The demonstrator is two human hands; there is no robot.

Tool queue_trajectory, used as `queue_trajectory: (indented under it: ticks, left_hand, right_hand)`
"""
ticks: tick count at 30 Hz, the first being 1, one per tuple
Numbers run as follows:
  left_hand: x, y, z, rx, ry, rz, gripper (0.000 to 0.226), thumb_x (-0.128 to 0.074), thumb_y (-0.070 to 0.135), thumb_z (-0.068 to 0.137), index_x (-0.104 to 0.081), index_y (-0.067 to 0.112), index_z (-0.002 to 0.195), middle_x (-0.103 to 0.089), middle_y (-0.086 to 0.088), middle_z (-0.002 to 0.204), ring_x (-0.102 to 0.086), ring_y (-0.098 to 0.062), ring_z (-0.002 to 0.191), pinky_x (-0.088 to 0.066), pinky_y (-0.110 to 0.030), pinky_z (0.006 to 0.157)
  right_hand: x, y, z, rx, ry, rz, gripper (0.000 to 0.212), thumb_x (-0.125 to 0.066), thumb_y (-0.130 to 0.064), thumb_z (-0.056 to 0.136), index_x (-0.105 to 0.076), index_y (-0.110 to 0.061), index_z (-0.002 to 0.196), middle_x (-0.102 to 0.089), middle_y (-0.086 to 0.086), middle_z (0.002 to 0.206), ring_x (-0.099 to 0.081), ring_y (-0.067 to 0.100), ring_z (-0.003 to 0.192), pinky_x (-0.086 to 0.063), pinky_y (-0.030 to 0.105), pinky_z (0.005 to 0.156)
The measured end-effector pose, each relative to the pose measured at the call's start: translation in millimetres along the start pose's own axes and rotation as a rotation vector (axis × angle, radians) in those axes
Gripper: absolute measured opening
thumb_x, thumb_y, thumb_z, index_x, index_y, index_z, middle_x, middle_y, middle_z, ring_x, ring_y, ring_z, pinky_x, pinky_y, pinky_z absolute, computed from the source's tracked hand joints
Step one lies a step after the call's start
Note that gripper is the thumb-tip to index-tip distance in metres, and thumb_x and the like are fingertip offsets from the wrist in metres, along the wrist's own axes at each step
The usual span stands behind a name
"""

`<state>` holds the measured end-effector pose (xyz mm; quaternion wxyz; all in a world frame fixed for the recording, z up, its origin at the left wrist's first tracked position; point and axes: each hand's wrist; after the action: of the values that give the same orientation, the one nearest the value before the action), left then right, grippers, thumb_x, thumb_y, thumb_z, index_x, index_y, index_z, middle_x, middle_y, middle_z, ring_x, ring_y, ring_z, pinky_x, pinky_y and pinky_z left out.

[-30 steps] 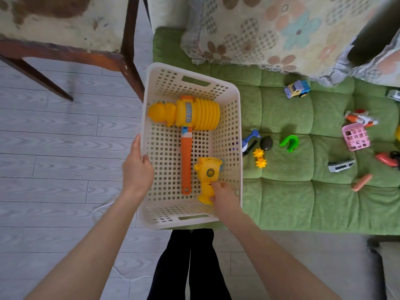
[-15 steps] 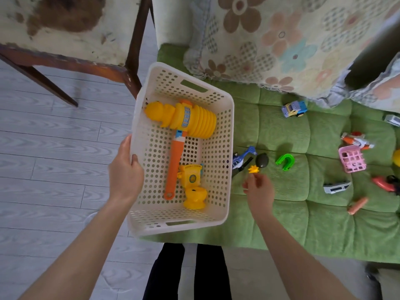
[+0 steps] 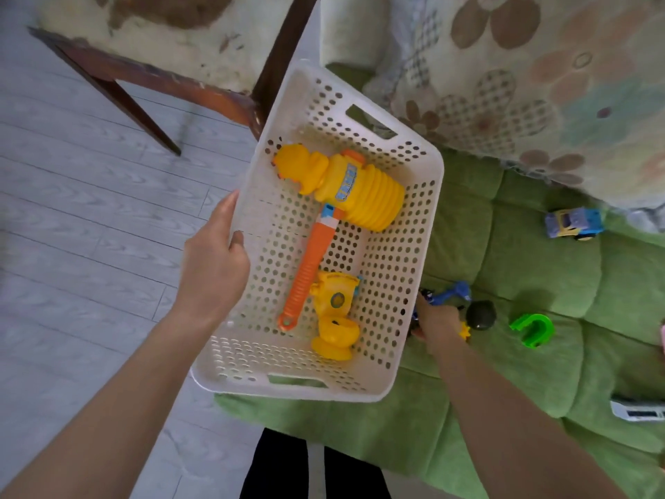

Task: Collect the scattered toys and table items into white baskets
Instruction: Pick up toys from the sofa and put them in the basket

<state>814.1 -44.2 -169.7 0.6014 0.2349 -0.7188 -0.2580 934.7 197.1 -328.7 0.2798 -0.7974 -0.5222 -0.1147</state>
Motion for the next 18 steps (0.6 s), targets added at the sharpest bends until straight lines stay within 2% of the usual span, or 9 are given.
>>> queue_trajectory:
  ticks: [3,5,6,8,12,15,16,17,18]
  left_hand:
    - [0,1,2,0.007,0.004,0.014,0.048,-0.04,-0.002,0.091,-0.04,0.012,0.137,-0.047,0.01,0.106,-0.039,0.012,0.078,-0.024,0.014,0.06]
    - [-1,1,3,0.011,-0.005,0.022,0.049,-0.04,-0.001,0.092,-0.039,0.013,0.138,-0.047,0.011,0.105,-0.041,0.006,0.072,-0.025,0.013,0.059]
    - [0,0,4,0.011,-0.009,0.024,0.049,-0.04,-0.002,0.092,-0.039,0.013,0.138,-0.048,0.01,0.106,-0.041,0.005,0.076,-0.024,0.013,0.059]
    - [0,0,4,0.017,-0.019,0.022,0.05,-0.04,-0.002,0.092,-0.039,0.013,0.139,-0.053,0.005,0.112,-0.04,0.003,0.085,-0.023,0.014,0.06]
    - [1,-1,5,0.054,-0.051,0.003,0.05,-0.039,-0.001,0.093,-0.036,0.012,0.14,-0.053,-0.007,0.13,-0.039,0.002,0.091,-0.02,0.013,0.065]
    - [2,-1,3,0.058,-0.073,-0.027,0.049,-0.039,-0.001,0.093,-0.035,0.01,0.141,-0.052,0.001,0.121,-0.044,0.022,0.072,-0.019,0.013,0.062]
    - [3,-1,3,0.058,-0.084,-0.04,0.049,-0.038,-0.001,0.093,-0.034,0.011,0.141,-0.049,0.005,0.118,-0.043,0.029,0.074,-0.021,0.013,0.063]
    - [5,-1,2,0.061,-0.098,-0.047,0.049,-0.038,0.001,0.094,-0.033,0.012,0.142,-0.047,0.008,0.123,-0.046,0.028,0.086,-0.022,0.011,0.07]
    - [6,-1,2,0.072,-0.113,-0.049,0.049,-0.037,0.003,0.095,-0.032,0.014,0.142,-0.046,0.006,0.133,-0.048,0.017,0.101,-0.022,0.006,0.077]
  right_hand:
    - [5,3,1,0.008,0.002,0.006,0.033,-0.065,-0.03,0.083,-0.055,0.001,0.092,-0.059,0.012,0.076,-0.054,0.022,0.058,-0.045,0.027,0.042]
    - [13,2,-3,0.033,0.037,0.004,0.028,-0.066,-0.028,0.082,-0.051,-0.004,0.078,-0.053,0.009,0.065,-0.052,0.022,0.055,-0.052,0.035,0.053]
    - [17,0,-5,0.061,0.055,-0.01,0.027,-0.066,-0.028,0.081,-0.051,-0.006,0.077,-0.053,0.008,0.064,-0.052,0.023,0.056,-0.053,0.04,0.062]
    - [26,-3,-15,0.124,0.079,-0.023,0.026,-0.067,-0.03,0.078,-0.053,-0.007,0.078,-0.056,0.008,0.066,-0.055,0.023,0.061,-0.054,0.041,0.068]
    - [42,-7,-47,0.263,0.126,0.034,0.021,-0.066,-0.029,0.078,-0.052,-0.013,0.076,-0.054,0.001,0.063,-0.052,0.017,0.057,-0.046,0.03,0.055]
    - [48,-6,-83,0.366,0.209,-0.008,0.023,-0.066,-0.029,0.076,-0.051,-0.017,0.09,-0.056,-0.006,0.07,-0.055,0.012,0.061,-0.041,0.027,0.052]
    - [47,-6,-96,0.401,0.231,-0.012,0.026,-0.066,-0.03,0.076,-0.051,-0.018,0.093,-0.057,-0.007,0.071,-0.056,0.012,0.062,-0.043,0.028,0.054]
    - [45,-7,-109,0.433,0.253,-0.005,0.028,-0.066,-0.03,0.075,-0.051,-0.018,0.094,-0.057,-0.008,0.071,-0.057,0.012,0.063,-0.045,0.03,0.056]
    - [43,-9,-122,0.463,0.269,0.007,0.029,-0.066,-0.031,0.074,-0.051,-0.019,0.095,-0.057,-0.009,0.071,-0.057,0.01,0.064,-0.044,0.029,0.055]
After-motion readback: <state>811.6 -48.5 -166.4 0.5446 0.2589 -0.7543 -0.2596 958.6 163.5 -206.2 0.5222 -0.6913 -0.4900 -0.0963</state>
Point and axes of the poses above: each hand's wrist, its own z-axis towards the middle knuckle, its own x-axis out of the back of the hand, y = z × x
